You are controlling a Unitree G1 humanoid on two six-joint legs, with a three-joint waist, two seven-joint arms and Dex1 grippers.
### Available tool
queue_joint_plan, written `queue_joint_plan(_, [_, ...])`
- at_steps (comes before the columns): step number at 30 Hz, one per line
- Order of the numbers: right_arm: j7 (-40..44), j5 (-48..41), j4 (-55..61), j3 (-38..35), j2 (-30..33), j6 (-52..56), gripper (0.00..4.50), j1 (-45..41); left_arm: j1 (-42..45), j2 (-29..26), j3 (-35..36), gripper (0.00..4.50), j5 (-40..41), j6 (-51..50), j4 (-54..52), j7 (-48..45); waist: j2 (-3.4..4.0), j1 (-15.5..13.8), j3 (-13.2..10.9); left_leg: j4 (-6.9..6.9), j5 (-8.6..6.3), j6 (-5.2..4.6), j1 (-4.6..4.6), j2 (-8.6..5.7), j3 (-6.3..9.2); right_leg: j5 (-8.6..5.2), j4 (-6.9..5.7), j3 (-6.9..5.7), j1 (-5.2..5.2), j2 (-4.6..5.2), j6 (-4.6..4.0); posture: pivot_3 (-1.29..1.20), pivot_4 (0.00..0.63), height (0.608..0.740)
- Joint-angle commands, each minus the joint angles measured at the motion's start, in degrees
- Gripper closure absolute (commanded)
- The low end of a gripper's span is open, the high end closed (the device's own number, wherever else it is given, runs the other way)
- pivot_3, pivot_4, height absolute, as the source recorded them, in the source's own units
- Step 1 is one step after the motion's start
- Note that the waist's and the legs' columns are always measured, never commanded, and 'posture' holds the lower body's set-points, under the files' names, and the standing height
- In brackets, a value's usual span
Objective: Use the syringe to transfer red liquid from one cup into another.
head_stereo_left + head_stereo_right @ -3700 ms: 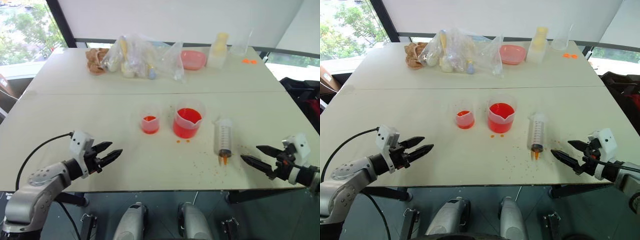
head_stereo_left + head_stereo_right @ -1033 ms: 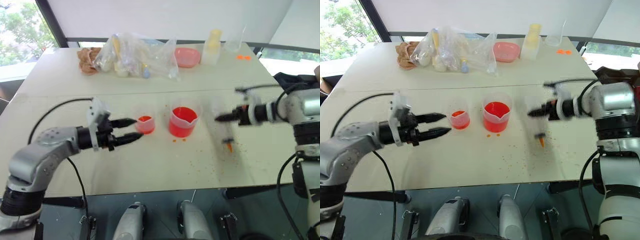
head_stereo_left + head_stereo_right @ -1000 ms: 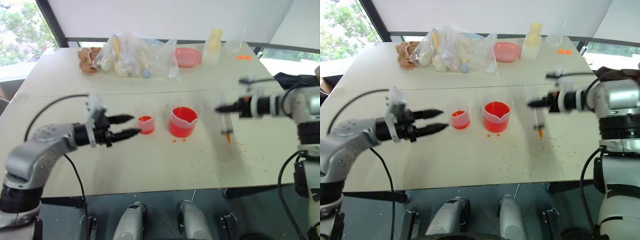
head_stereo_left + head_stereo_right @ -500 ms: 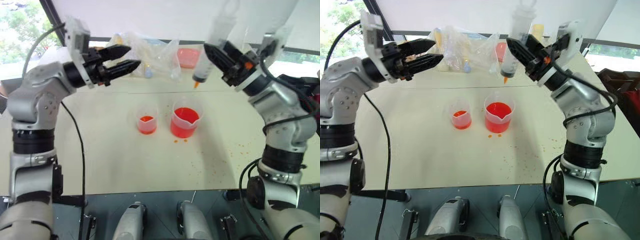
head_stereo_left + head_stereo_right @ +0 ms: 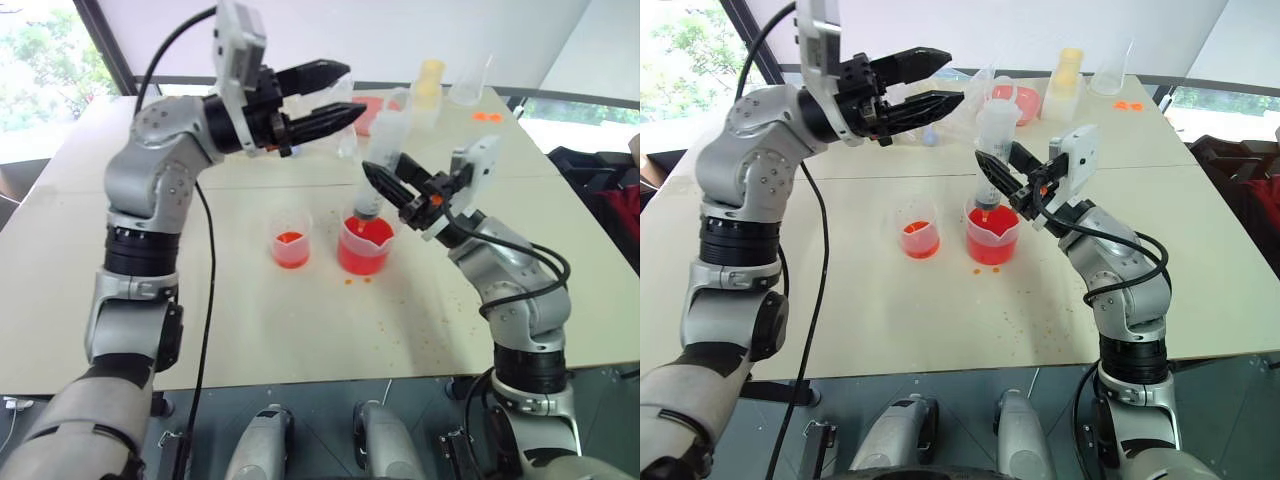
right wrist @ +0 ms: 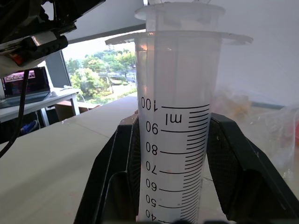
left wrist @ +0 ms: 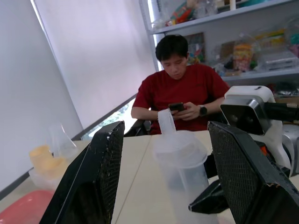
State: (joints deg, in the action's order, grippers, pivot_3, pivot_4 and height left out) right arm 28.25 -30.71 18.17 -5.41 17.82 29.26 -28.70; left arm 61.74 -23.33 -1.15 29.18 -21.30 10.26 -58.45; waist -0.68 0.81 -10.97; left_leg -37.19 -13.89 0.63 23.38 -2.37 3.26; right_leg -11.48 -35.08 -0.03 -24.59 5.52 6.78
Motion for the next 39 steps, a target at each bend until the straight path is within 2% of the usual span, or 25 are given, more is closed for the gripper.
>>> queue_joint_plan(1, [-0.5, 0.5, 1.5, 0.1, -0.4, -2.1, 3.06, -0.2, 2.4, 1.0, -0.5, 1.54, -3.9, 5.0, 2.7, 1.1, 0.00, 0.0, 0.0, -0.01, 0.00, 0.00, 0.00, 0.00, 0.00, 0.00, 0.00, 0.00, 0.00, 0.00, 0.00, 0.00, 0.150, 0.740])
queue_joint_plan(8, [-1.5, 1.4, 1.8, 1.6, -1.3, -2.6, 3.06, 0.8, 3.8, 4.6, -1.7, 1.54, -9.0, 10.4, 8.0, 2.4, 0.00, -0.1, 0.0, -0.01, 0.00, 0.00, 0.01, -0.01, 0.00, 0.00, 0.00, 0.00, 0.00, 0.00, 0.00, 0.00, 0.150, 0.740])
queue_joint_plan(12, [-2.1, 1.5, 2.1, 2.1, -1.9, -2.8, 3.06, 1.1, 3.9, 5.6, -2.4, 1.54, -9.4, 10.9, 8.0, 0.8, 0.00, 0.0, 0.0, -0.01, 0.00, 0.00, 0.01, -0.01, 0.01, 0.00, 0.00, 0.00, 0.00, 0.00, 0.00, 0.00, 0.150, 0.740])
queue_joint_plan(15, [-2.3, 1.6, 2.3, 2.3, -2.0, -3.0, 3.06, 1.3, 3.9, 5.9, -2.9, 1.54, -11.1, 12.1, 9.1, 1.1, 0.00, 0.0, 0.0, -0.01, 0.00, 0.00, 0.01, -0.01, 0.01, 0.00, 0.00, 0.00, 0.00, 0.00, 0.00, 0.00, 0.150, 0.740])
queue_joint_plan(19, [-3.0, 1.7, 2.4, 2.2, -2.2, -2.8, 3.06, 1.6, 3.5, 5.5, -2.3, 1.54, -9.2, 10.4, 7.6, -1.5, 0.00, 0.0, 0.0, -0.02, 0.00, 0.00, 0.01, -0.01, 0.01, 0.00, -0.01, -0.01, 0.00, -0.01, 0.00, 0.00, 0.150, 0.740])
queue_joint_plan(32, [-3.1, 2.1, 1.7, 2.4, -2.4, -3.4, 3.06, 1.4, 4.9, 4.9, -2.3, 1.54, -15.5, 15.5, 12.4, 2.5, 0.00, 0.0, 0.0, -0.02, 0.00, 0.00, 0.01, -0.01, 0.02, 0.00, -0.02, -0.01, 0.00, -0.01, 0.00, 0.00, 0.150, 0.740])
queue_joint_plan(39, [-3.0, 2.3, 1.4, 2.9, -2.9, -3.8, 3.06, 1.3, 6.6, 6.6, -3.4, 1.54, -18.8, 17.5, 15.0, 5.6, 0.00, 0.0, 0.0, -0.02, 0.00, 0.00, 0.01, -0.02, 0.01, 0.00, -0.02, -0.01, 0.00, -0.01, 0.01, 0.00, 0.150, 0.740])
